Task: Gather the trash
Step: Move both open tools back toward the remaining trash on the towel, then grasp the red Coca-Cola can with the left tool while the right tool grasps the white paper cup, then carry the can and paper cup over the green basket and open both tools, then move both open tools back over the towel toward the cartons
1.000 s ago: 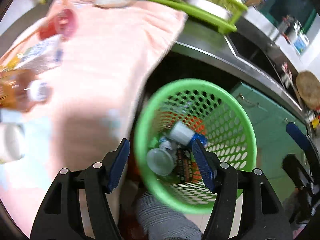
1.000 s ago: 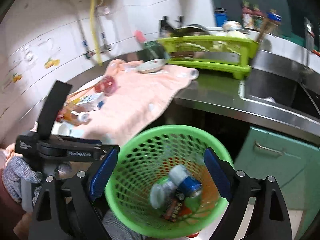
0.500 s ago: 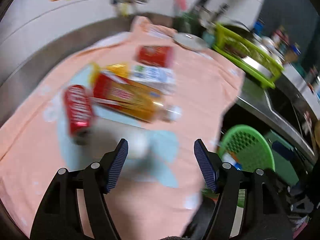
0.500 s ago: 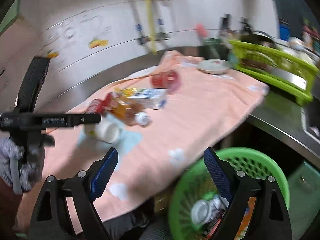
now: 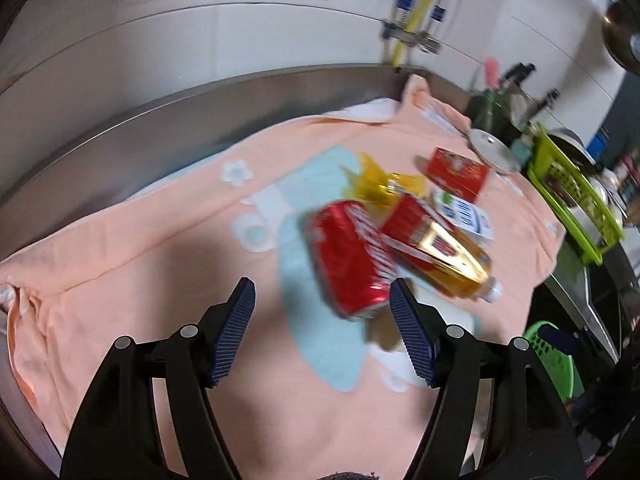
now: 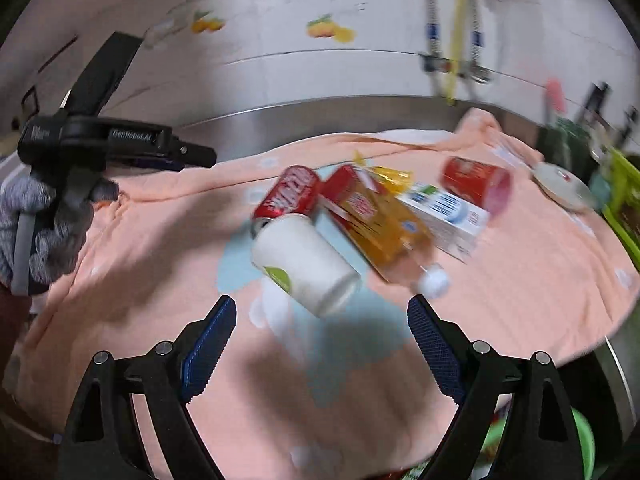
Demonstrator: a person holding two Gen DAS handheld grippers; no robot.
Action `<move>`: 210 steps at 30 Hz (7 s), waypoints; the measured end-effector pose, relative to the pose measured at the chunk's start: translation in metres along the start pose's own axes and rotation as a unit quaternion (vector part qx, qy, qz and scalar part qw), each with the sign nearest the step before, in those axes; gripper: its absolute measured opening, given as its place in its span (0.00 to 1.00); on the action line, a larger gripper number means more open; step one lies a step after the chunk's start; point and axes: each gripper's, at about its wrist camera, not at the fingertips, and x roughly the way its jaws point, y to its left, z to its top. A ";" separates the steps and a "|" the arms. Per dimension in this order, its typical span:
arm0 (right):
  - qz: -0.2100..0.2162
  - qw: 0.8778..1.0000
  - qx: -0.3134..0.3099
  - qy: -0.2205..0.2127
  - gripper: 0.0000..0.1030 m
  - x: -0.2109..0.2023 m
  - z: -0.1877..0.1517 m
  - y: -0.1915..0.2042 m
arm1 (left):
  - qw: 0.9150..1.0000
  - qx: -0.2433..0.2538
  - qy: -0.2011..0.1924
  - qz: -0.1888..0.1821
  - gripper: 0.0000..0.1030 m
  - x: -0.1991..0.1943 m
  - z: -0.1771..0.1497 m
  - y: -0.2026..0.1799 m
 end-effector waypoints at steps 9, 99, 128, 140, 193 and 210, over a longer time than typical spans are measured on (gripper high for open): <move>0.034 0.994 -0.095 0.039 0.82 0.061 0.029 0.021 | 0.999 -0.027 0.017 0.007 0.67 0.024 0.010 0.028; -0.219 0.917 0.330 0.050 0.65 -0.132 -0.227 -0.141 | 0.980 0.076 0.086 -0.163 0.71 0.037 -0.033 -0.104; -0.229 0.915 0.331 -0.021 0.82 -0.203 -0.266 -0.120 | 0.912 0.283 0.212 -0.208 0.71 0.103 -0.172 -0.369; -0.246 0.898 0.359 -0.060 0.88 -0.232 -0.282 -0.121 | 0.901 0.307 0.266 -0.149 0.72 0.159 -0.223 -0.399; -0.106 0.978 0.169 -0.060 0.89 -0.101 -0.090 -0.091 | 0.988 -0.083 0.109 -0.077 0.81 0.098 -0.006 -0.127; -0.095 0.985 0.143 -0.033 0.89 -0.061 -0.074 -0.116 | 0.969 -0.205 0.116 -0.079 0.83 0.156 0.016 -0.117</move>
